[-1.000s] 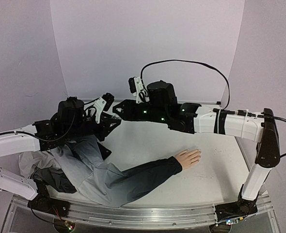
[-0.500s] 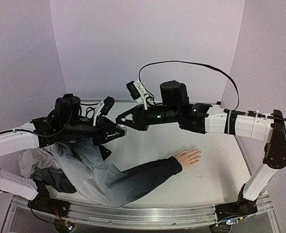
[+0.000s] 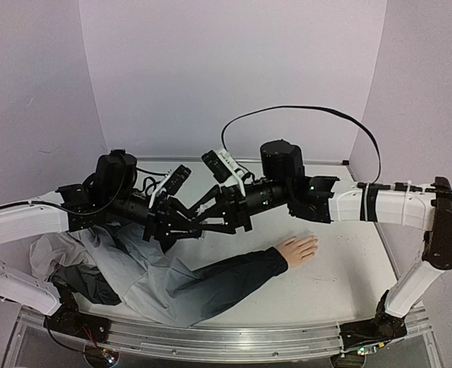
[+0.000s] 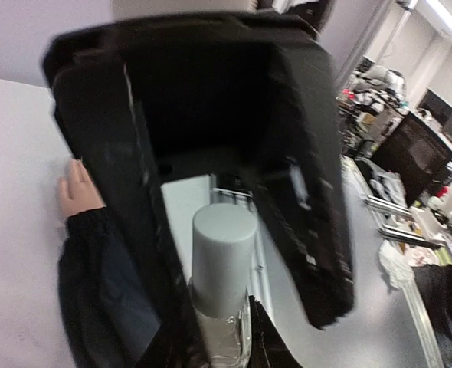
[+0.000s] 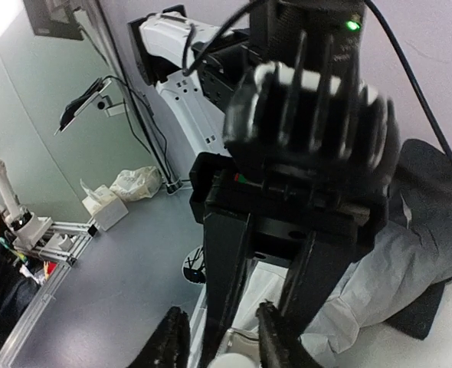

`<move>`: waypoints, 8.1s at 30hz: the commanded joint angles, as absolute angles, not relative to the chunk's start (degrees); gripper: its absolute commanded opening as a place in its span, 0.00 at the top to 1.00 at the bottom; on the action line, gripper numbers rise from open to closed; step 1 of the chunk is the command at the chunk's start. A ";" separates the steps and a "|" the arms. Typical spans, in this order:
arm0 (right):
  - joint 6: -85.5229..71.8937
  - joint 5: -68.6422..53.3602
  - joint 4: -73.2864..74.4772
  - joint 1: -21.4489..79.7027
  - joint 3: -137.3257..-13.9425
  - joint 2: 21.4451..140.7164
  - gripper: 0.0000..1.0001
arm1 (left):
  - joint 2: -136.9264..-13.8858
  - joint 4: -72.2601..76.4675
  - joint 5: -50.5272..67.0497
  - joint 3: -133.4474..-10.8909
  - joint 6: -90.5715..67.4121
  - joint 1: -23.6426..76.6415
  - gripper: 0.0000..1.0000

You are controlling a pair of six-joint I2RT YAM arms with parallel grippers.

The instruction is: Paint the nails

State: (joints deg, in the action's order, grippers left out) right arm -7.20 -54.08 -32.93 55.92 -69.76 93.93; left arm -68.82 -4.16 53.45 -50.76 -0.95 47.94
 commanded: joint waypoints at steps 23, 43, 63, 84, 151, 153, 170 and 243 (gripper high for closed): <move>-31.11 -0.92 -22.32 59.82 -86.92 99.76 0.32 | -62.61 0.35 -1.20 -50.61 -0.87 48.51 1.00; -25.21 -7.48 -22.55 60.73 -89.87 102.35 1.00 | -62.87 0.35 13.90 -51.44 -3.07 48.69 1.00; -4.83 -41.75 -28.07 60.69 -69.03 88.30 0.90 | -70.24 4.92 34.89 -58.00 -4.03 48.34 1.00; -27.20 -4.80 -19.27 60.37 -86.59 97.46 0.28 | -65.49 3.16 -5.79 -51.88 -1.07 51.51 1.00; -33.37 3.69 -21.80 59.95 -86.31 102.57 0.38 | -68.71 0.35 -0.19 -52.46 -3.03 49.40 1.00; -33.60 3.63 -21.71 60.00 -87.71 104.11 0.47 | -68.44 0.35 0.65 -52.24 -3.11 49.39 1.00; -8.91 -44.50 -32.32 60.01 -75.94 95.86 1.00 | -63.08 0.35 39.10 -53.58 1.62 48.72 1.00; -33.12 -14.03 -18.02 57.59 -86.10 96.83 0.57 | -63.51 0.35 5.00 -48.95 6.89 50.80 1.00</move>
